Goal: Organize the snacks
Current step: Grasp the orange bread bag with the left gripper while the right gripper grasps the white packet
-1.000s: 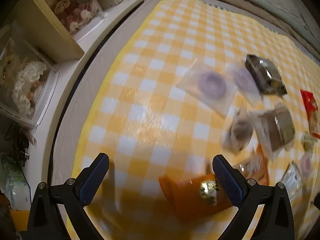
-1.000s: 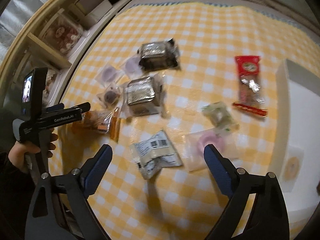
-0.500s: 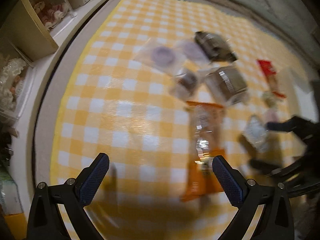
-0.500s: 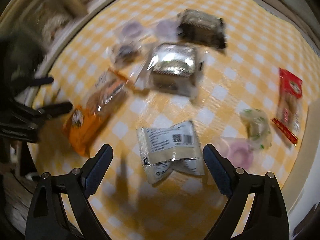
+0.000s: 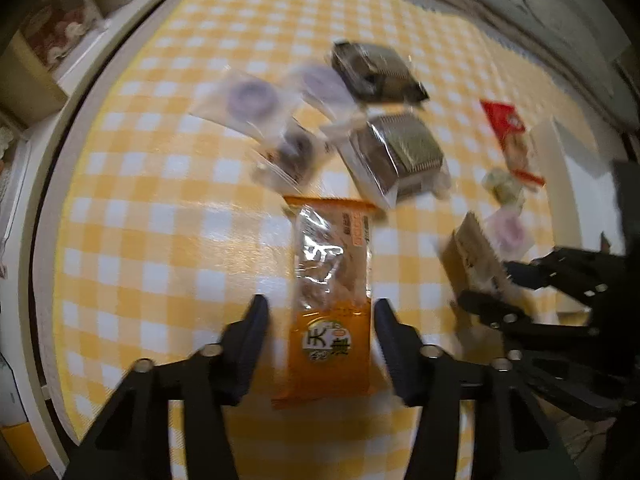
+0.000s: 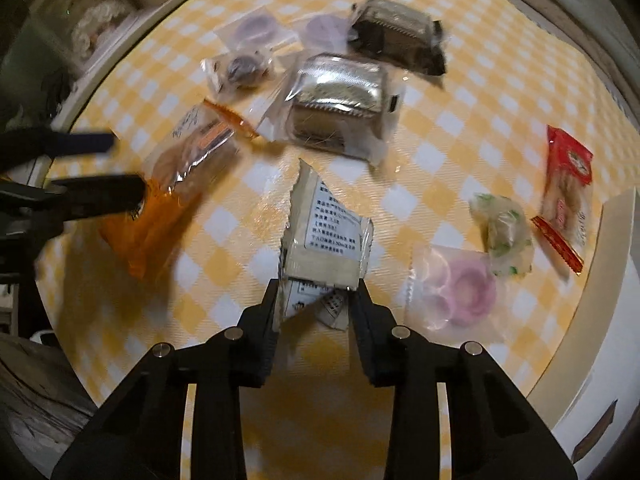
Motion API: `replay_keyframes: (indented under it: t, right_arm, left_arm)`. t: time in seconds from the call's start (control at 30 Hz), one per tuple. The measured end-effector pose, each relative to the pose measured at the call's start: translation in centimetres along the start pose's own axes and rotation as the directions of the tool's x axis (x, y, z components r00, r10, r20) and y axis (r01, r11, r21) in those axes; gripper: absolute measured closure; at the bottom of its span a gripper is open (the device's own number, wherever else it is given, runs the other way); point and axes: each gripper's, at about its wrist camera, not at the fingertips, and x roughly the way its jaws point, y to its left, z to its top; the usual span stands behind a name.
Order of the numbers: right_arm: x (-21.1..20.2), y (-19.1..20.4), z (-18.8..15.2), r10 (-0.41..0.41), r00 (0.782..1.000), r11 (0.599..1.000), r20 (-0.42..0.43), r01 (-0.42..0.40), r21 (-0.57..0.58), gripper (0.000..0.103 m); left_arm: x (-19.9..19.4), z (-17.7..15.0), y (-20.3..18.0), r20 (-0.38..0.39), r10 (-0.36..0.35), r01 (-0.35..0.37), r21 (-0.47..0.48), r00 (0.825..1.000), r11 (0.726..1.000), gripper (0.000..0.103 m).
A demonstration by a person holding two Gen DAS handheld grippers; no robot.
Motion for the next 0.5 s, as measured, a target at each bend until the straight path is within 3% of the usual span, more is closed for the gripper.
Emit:
replay_keyframes:
  t: [0.13,0.3,0.33,0.4,0.5]
  right_arm:
    - [-0.9,-0.7,-0.4,0.047,0.999,0.998,0.001,-0.047,0.029,0.067]
    - [-2.2,-1.9,0.0,0.062,0.998,0.996,0.028,-0.063,0.066,0.05]
    - [-2.5,-2.1,0.0,0.064,0.997,0.995,0.034,-0.066,0.077,0.048]
    - [-2.9,-2.6,0.5,0.074,0.996,0.991,0.042,-0.078,0.107,0.04]
    - [-2.6,-2.6,1.3,0.105,0.994,0.981,0.039,-0.11,0.157,0.033]
  left_arm:
    - [1.3,0.4,-1.4,-0.001,0.014,-0.014,0.029,1.0,0.999,0.063]
    - [2.1,0.4,-2.6,0.011,0.031,-0.031,0.047,0.999,0.998,0.063]
    - [2.2,0.4,-2.8,0.009,0.029,-0.029,0.048,1.0,0.998,0.061]
    - [2.5,0.2,-3.0,-0.004,0.013,-0.013,0.05,1.0,0.999,0.05]
    - [2.9,0.3,-3.6,-0.007,0.034,-0.033,0.075,0.999,0.997,0.049]
